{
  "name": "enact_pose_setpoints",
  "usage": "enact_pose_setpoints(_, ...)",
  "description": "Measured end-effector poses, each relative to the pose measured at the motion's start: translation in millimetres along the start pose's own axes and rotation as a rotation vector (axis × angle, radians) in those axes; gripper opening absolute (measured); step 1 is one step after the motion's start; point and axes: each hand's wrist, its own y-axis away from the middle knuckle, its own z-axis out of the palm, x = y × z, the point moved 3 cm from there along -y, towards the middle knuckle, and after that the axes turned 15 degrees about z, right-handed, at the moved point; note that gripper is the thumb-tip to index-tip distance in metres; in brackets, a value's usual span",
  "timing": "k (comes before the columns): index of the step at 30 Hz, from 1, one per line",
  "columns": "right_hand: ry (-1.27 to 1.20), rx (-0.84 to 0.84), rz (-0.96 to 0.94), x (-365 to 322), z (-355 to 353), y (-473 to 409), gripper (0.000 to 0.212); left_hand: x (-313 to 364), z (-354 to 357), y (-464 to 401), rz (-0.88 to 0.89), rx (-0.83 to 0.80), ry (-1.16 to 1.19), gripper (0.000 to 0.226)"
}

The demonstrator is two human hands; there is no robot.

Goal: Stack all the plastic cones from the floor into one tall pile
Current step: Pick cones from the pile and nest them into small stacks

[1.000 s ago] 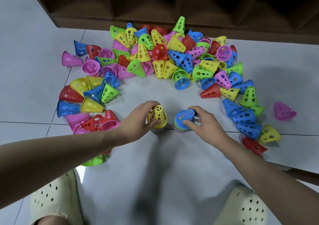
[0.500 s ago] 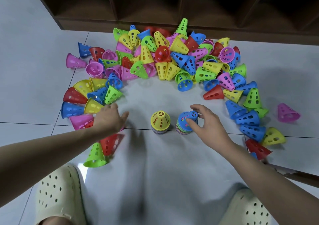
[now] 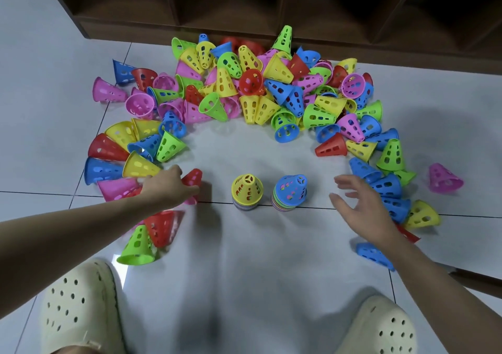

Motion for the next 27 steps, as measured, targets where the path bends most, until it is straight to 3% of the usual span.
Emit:
enact_pose_setpoints(7,0.466,-0.173,0.146,75,-18,4,0.043,43,-21,16,0.215,0.33,0.514,0.054)
enact_pose_setpoints(10,0.508,-0.166,0.133,87,-19,9,0.047,68,-33,33,0.324,0.405,0.632,0.051)
enact_pose_setpoints(14,0.467,-0.079,0.054,106,-32,17,0.045,93,-40,52,0.474,0.444,0.622,0.048)
enact_pose_setpoints(19,0.671,-0.04,-0.241,126,-39,24,0.045,107,-31,63,0.659,0.433,0.595,0.057)
enact_pose_setpoints(22,0.756,-0.052,-0.215,142,-35,24,0.049,108,-19,62,0.725,0.368,0.53,0.062)
enact_pose_setpoints(27,0.891,-0.03,-0.217,159,-23,23,0.048,105,-1,49,0.751,0.293,0.451,0.05)
